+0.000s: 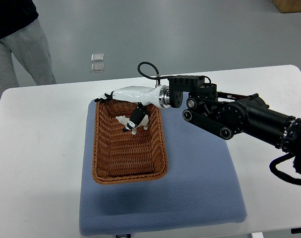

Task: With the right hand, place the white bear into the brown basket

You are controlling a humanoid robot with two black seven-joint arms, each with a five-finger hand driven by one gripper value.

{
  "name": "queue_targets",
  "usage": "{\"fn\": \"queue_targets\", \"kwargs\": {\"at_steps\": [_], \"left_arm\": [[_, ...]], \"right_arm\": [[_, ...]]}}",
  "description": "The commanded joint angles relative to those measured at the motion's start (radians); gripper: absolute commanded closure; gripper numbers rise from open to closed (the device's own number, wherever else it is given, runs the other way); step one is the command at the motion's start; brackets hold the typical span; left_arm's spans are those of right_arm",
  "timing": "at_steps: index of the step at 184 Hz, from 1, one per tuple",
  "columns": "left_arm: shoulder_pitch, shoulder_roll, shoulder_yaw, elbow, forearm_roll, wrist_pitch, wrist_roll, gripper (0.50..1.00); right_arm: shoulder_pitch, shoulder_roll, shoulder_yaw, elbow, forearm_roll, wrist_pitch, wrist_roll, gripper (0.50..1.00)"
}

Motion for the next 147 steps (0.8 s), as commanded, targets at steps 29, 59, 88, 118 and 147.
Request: {"fn": "queue_targets", "kwargs": {"at_steps": [29,59,88,118,147], "left_arm": [[0.0,0.0,0.0,0.0,0.0,0.0,0.0,0.5],[0.0,0.0,-0.002,0.0,0.0,0.0,0.0,0.5],[0.0,0.0,-0.002,0.0,0.0,0.0,0.0,0.5],[0.0,0.0,-0.002,0.0,0.0,0.0,0.0,0.5],[0.0,0.0,-0.002,0.0,0.0,0.0,0.0,0.5]], "right_arm": [[-0.132,-0.017,0.338,0.003,0.317,-0.022,0.001,0.581],[-0.273,-0.005,0.517,-0.028,0.426,-0.133,0.003,0.581],[-0.384,0.0,0.58,-0.048,0.536,-0.171,0.06,0.579],[-0.448,0.0,0.588,-0.092,0.696,-0.193,0.116,0.581],[-0.476,0.0,0.588,-0.106,0.826,-0.194,0.139,0.579]]}}
